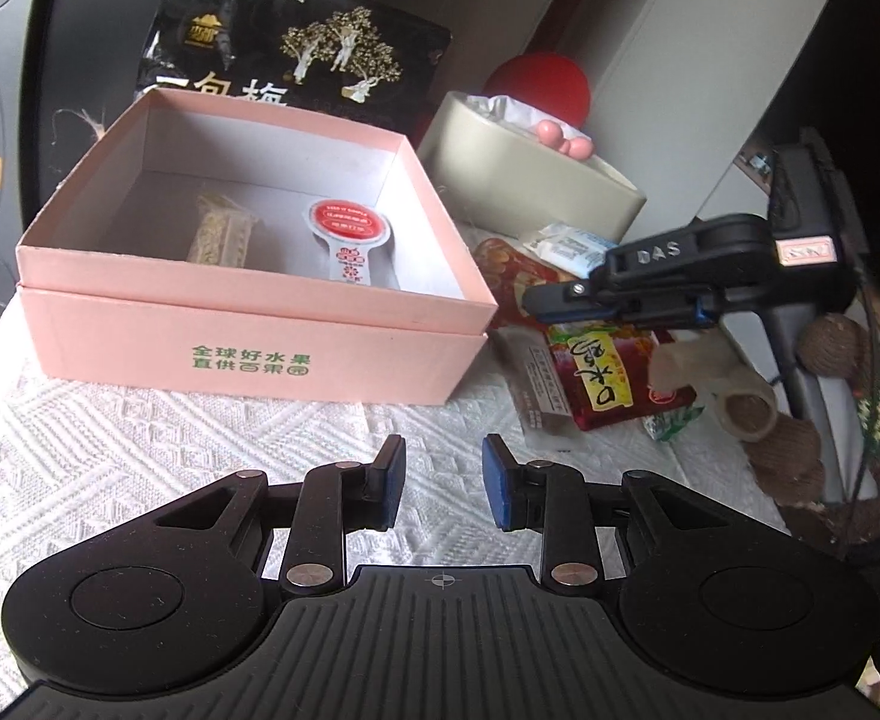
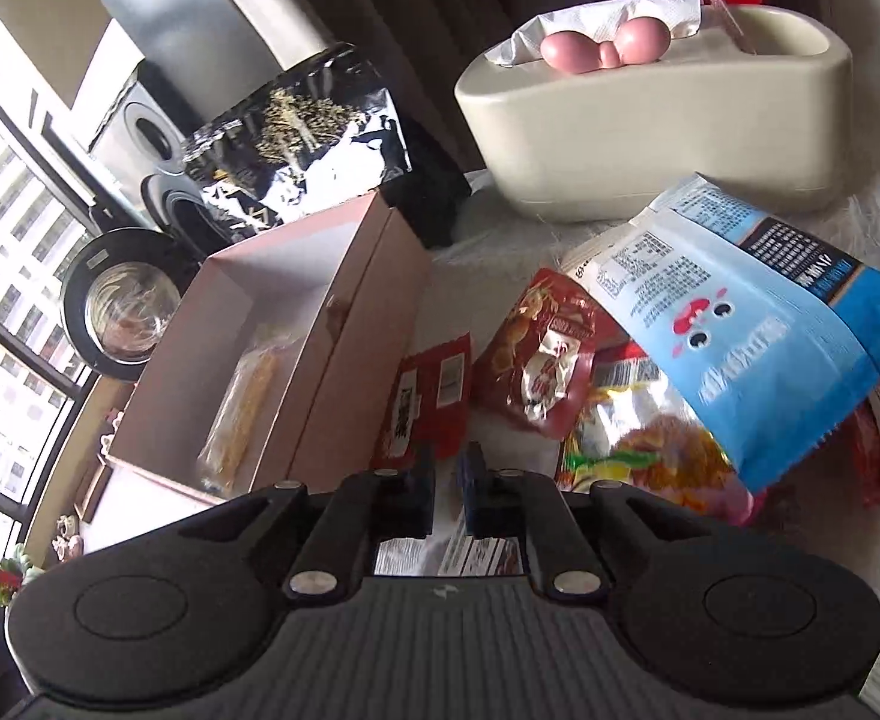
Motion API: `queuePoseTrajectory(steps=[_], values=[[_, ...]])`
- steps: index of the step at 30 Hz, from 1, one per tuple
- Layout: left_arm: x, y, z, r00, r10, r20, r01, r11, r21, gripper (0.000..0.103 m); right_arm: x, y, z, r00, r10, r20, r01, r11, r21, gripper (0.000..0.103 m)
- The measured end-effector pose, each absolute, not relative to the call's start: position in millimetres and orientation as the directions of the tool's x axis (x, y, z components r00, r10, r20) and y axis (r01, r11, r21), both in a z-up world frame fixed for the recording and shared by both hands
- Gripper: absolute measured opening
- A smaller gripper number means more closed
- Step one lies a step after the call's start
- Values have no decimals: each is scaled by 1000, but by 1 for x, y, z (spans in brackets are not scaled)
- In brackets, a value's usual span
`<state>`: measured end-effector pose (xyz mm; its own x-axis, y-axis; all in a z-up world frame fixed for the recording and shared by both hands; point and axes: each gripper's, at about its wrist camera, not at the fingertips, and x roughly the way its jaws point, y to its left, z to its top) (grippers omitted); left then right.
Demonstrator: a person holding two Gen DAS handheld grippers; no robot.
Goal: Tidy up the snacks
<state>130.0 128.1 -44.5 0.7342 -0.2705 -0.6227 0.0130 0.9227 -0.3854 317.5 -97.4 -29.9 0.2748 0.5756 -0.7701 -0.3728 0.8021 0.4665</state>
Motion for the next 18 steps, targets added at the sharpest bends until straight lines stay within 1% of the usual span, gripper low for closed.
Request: queuePoseTrajectory(steps=[3, 5, 7, 8, 9, 10, 16, 18], values=[[128, 131, -44, 732, -191, -654, -47, 944, -328, 31, 337, -78, -47, 279, 537, -796, -343, 830, 439, 9], [128, 134, -45, 731, -158, -664, -73, 949, -305, 31, 344, -74, -57, 254, 565, -785, -316, 816, 485, 10], [128, 137, -47, 728, -157, -668, -79, 948, -309, 31, 343, -74, -58, 249, 587, -770, -304, 803, 513, 15], [129, 138, -48, 726, -159, -669, -80, 946, -313, 31, 340, -74, -57, 242, 590, -770, -320, 798, 511, 14], [129, 139, -49, 725, -161, -670, -80, 946, -314, 31, 335, -76, -54, 235, 593, -770, -337, 793, 507, 10], [129, 139, -50, 724, -163, -670, -80, 945, -317, 31, 329, -80, -52, 224, 605, -764, -342, 783, 520, 3], [126, 136, -51, 724, -193, -662, -64, 937, -343, 31, 270, -131, -40, 174, 653, -737, -324, 745, 583, 2], [124, 132, -50, 724, -205, -658, -51, 936, -348, 31, 249, -146, -39, 135, 682, -719, -305, 719, 625, 1]])
